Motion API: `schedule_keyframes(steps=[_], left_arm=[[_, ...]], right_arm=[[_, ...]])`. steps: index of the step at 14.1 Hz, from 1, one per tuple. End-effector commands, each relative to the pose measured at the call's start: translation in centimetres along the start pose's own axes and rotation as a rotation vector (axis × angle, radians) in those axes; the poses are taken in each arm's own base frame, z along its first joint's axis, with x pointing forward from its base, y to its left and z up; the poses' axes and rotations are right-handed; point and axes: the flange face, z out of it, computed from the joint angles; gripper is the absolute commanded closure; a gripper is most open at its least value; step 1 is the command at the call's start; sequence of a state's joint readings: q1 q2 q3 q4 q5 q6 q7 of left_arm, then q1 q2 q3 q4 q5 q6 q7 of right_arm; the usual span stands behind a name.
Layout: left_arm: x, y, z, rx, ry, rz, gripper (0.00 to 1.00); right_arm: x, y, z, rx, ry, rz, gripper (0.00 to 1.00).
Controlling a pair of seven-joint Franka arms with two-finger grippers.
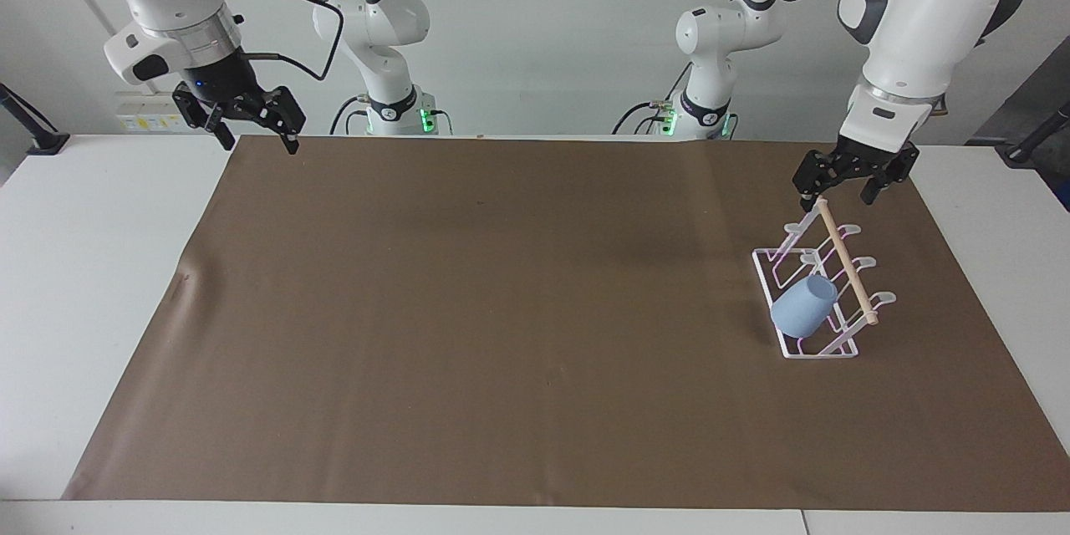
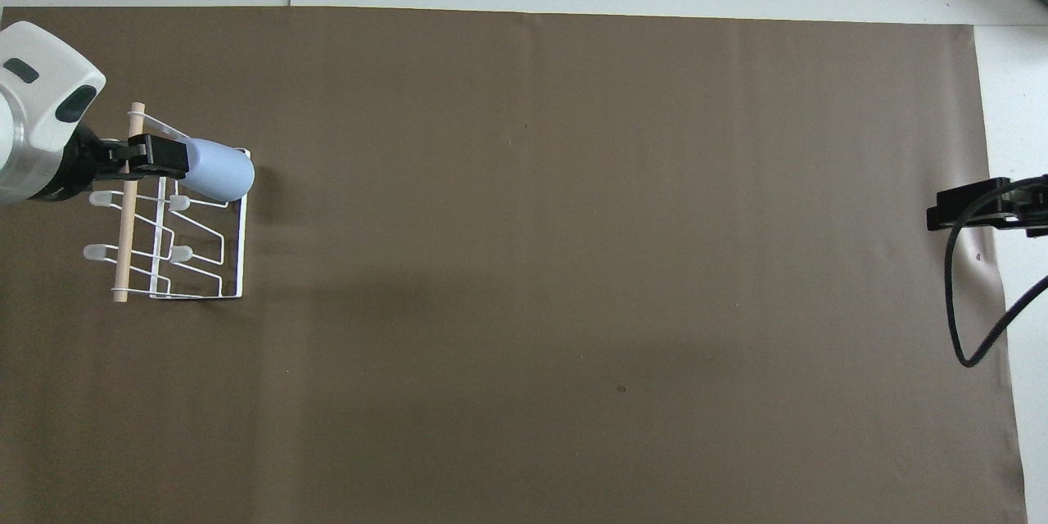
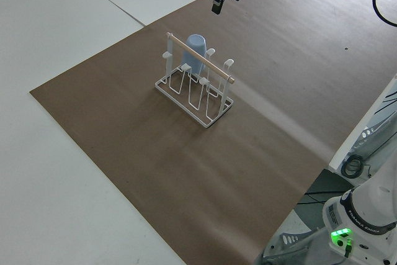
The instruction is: Hang cup on cup holder
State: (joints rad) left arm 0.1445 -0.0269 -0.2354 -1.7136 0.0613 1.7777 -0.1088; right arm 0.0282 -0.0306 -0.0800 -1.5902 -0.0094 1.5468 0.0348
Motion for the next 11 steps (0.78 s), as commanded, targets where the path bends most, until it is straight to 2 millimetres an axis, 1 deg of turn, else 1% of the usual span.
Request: schedule_keyframes(steps=[1,2,3,4,5,6,9,10,11], left_arm=[[0.5,-0.8,-0.9,-0.05,-0.024,0.04,0.0],[0.8,-0.8,-0.7,-0.066,-0.041,0.053,0.0],[0.9,-0.6,-1.0,-0.069,-0.058,0.067,0.0],[1.1,-0.3,-1.2,-0.069,-0.079,0.074,0.0],[1.3,0.5,-2.0,-0.07,-0.084,0.089,0.0],[1.4,1.8,-2.4,-0.074,-0.097,0.113,0.0],[1.0,2.5,-3.4,-0.073,-0.103,0.126,0.0],[0.7,3.3,-3.3,-0.072,-0.102,0.141,0.0],[0.4,3.6,-3.2,-0.069,-0.108,0.146,0.0]], right_arm=[[1.0,0.5,0.7,-0.019,0.001,0.024,0.0],[0.9,0.5,0.9,-0.016,-0.003,0.027,0.0],[0.9,0.5,0.9,-0.016,-0.003,0.028,0.0],[0.6,0.4,0.4,-0.015,0.004,0.026,0.0],[0.5,0.0,0.4,-0.015,0.001,0.018,0.0],[0.4,0.1,0.7,-0.015,-0.009,0.018,0.0],[0.1,0.5,0.3,-0.014,-0.002,0.021,0.0],[0.1,0.5,0.3,-0.014,-0.002,0.021,0.0],[0.1,0.5,0.3,-0.014,-0.002,0.021,0.0]])
